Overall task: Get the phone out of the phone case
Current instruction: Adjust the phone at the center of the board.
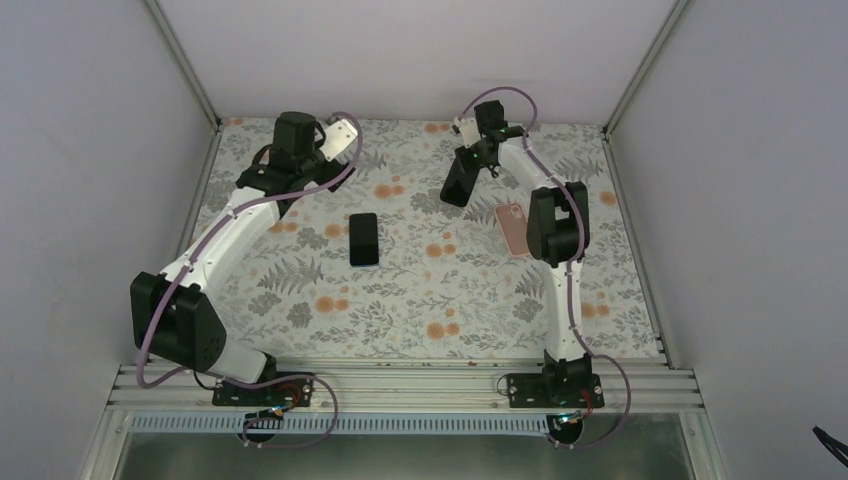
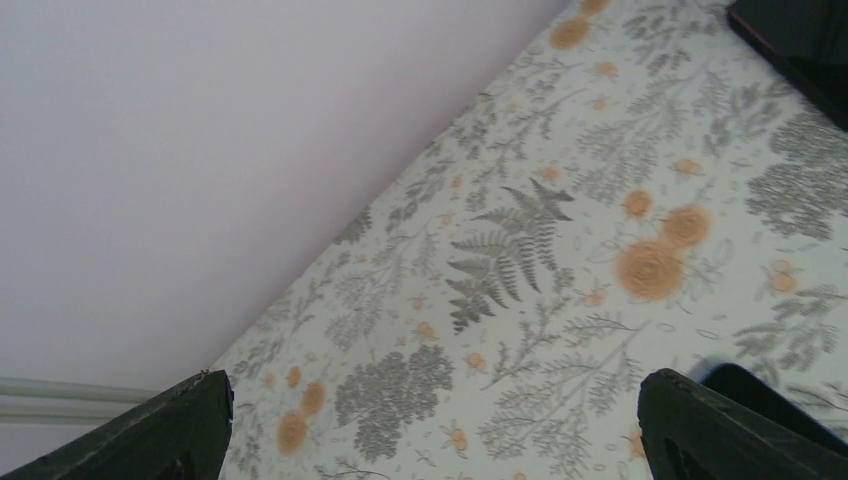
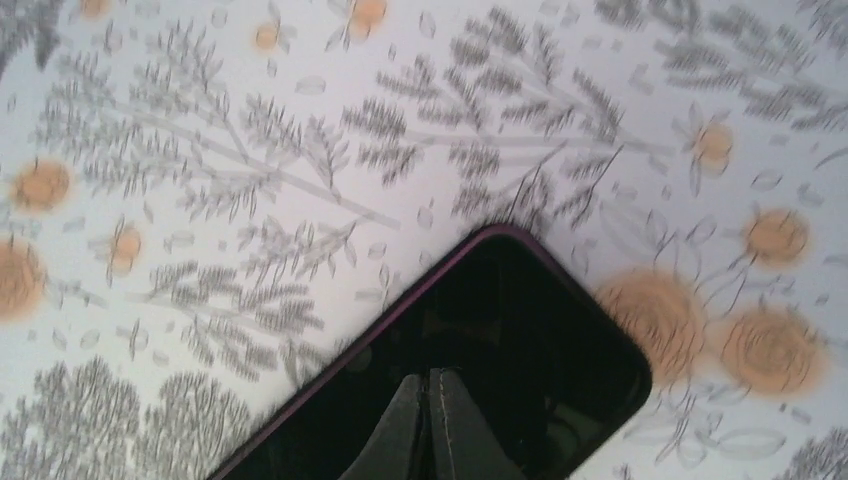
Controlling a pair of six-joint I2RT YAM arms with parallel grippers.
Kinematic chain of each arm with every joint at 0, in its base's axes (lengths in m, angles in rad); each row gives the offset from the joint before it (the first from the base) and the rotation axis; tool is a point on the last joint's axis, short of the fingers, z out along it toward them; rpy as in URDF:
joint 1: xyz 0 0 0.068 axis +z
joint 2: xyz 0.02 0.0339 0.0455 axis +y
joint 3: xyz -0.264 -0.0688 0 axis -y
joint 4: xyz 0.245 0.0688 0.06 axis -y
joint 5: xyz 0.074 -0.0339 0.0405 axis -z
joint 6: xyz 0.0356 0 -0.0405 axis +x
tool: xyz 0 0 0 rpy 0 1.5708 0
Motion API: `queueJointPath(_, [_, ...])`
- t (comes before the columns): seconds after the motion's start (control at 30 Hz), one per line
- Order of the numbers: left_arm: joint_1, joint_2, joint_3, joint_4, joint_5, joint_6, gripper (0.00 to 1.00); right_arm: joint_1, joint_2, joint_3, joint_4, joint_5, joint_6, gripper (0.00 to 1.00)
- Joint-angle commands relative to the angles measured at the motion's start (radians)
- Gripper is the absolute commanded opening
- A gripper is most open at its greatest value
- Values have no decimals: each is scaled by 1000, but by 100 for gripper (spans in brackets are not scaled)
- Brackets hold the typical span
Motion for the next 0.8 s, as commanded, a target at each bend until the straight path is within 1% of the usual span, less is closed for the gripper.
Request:
queueJointPath(0.0, [42, 16, -17, 81, 22, -15, 100, -13, 70, 107, 92, 39, 50, 3])
queueJointPath(0.07, [59, 26, -25, 90, 32, -17, 100, -5, 141, 203, 34, 42, 47, 3])
queueJointPath(0.13, [74, 35, -37, 103, 44, -19, 100, 2, 183, 248, 11, 48, 43, 3])
queueJointPath(0.4, [119, 70, -69, 144, 88, -39, 100, 11, 250, 239, 36, 72, 18, 3])
queueJointPath(0.57, [130, 87, -74, 150, 98, -44, 100, 11, 292, 276, -38, 60, 5, 3])
queueJointPath(0.7, [135, 91, -82, 162, 111, -50, 100, 4, 270, 215, -8, 89, 0, 3])
queueJointPath(0.77, [136, 93, -86, 167, 113, -59, 100, -2, 245, 173, 20, 69, -7, 3])
